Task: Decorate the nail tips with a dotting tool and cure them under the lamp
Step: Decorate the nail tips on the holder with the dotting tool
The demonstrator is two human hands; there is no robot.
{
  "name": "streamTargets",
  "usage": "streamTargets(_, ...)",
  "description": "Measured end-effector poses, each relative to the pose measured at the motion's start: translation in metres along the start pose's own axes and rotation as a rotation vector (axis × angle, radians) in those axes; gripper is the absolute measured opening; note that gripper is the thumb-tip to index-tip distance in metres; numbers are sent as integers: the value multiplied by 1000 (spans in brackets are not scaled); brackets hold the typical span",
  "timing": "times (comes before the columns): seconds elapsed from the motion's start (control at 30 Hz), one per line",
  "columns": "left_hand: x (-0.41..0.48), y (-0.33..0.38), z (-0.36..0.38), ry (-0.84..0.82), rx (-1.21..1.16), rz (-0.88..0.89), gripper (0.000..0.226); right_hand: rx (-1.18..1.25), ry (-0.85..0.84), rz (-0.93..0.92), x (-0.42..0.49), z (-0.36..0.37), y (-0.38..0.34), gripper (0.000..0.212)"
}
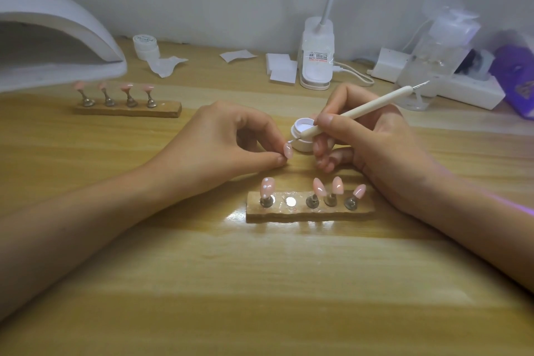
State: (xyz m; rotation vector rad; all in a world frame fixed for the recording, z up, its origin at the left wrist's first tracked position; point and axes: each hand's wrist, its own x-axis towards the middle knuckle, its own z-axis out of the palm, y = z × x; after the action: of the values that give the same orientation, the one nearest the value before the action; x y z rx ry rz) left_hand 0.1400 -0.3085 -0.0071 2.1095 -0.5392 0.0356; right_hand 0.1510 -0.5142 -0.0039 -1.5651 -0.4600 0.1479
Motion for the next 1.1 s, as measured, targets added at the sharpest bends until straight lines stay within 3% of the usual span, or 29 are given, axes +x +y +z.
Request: streamTargets(1.1, 0, -1, 0, -2, 20, 3, 12, -24, 2, 17, 0, 1, -2, 20)
